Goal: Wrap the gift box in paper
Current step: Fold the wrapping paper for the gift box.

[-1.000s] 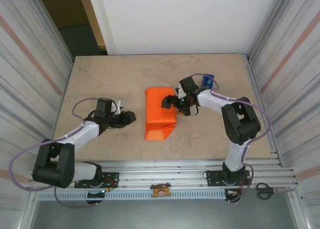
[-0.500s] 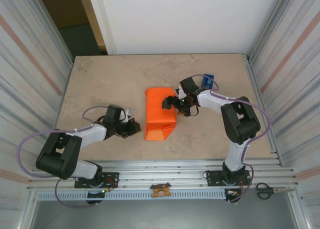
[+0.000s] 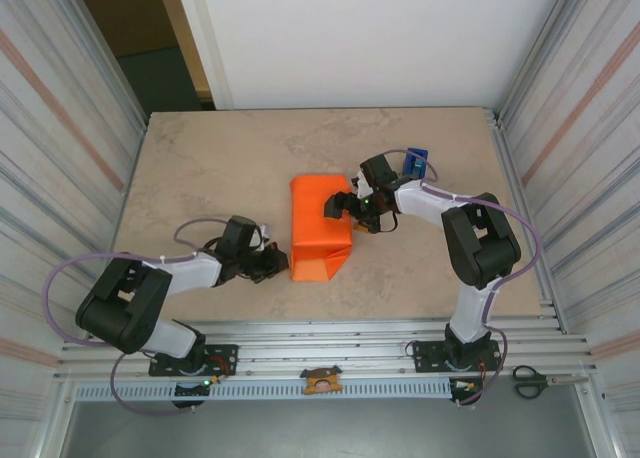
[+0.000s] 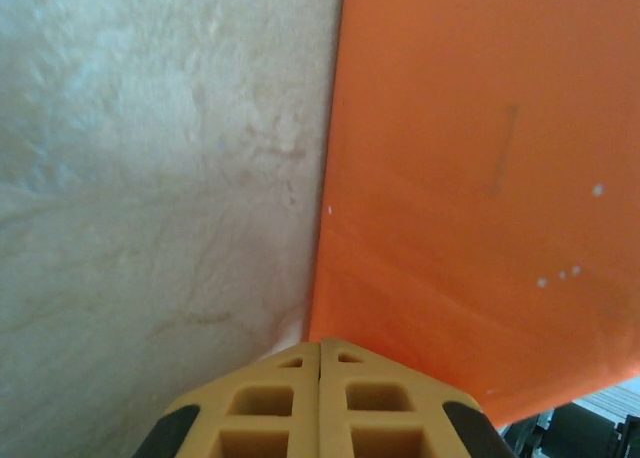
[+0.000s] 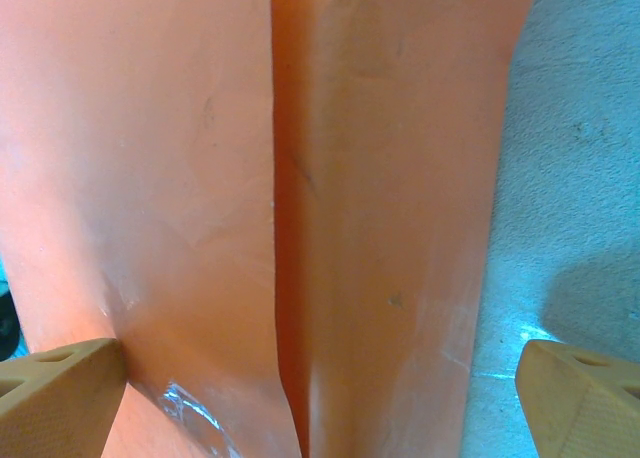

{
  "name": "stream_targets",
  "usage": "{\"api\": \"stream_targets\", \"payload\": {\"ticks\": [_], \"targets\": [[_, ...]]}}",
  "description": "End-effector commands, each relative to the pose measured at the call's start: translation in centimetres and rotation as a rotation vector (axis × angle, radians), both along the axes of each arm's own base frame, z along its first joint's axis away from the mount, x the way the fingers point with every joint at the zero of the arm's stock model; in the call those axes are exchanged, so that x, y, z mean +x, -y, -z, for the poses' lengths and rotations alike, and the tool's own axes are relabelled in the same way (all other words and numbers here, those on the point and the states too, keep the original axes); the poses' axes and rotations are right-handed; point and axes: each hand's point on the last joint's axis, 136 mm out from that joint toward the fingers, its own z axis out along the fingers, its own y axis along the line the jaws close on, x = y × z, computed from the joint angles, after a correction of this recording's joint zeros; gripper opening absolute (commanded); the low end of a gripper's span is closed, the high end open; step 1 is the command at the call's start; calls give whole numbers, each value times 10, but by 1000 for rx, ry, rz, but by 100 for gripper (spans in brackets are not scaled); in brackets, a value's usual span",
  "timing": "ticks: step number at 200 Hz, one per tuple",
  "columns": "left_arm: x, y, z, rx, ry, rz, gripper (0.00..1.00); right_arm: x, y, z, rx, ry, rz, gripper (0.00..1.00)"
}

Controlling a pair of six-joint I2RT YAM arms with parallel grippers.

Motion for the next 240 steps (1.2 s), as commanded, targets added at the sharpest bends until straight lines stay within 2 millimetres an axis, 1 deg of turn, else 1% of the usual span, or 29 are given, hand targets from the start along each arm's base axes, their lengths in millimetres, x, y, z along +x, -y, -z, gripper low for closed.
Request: {"api": "stream_targets", "payload": {"ticks": [1,18,36,76,120,138,159,202,225,240], "targets": [[2,-2,-1,-29,-6,-79,0,-13,10,21,-50,-71,27,98],[6,2,-6,-73,11,-115,0,-13,11,21,-50,-72,28,98],[7,6,-8,-82,18,-129,0,-14,11,21,-46,-74,29,98],[6,19,-11,-122,17,-142,0,-14,11,21,-38,-76,28,98],[9,28,-12,-118,27,-162,0,-14,11,19,-30,-75,27,98],[10,27,-8,-109,20,-189,0,-15,11,19,-27,-76,26,98],[15,27,-9,-124,35,-233,0,-16,11,19,-26,-78,26,98],[27,38,-12,-131,59,-265,0,-18,10,20,-15,-78,28,98],[27,40,-8,-134,57,-296,0,-18,10,19,-13,-78,28,98],[29,43,-9,-149,69,-316,0,-18,10,20,-11,-82,27,98]]}}
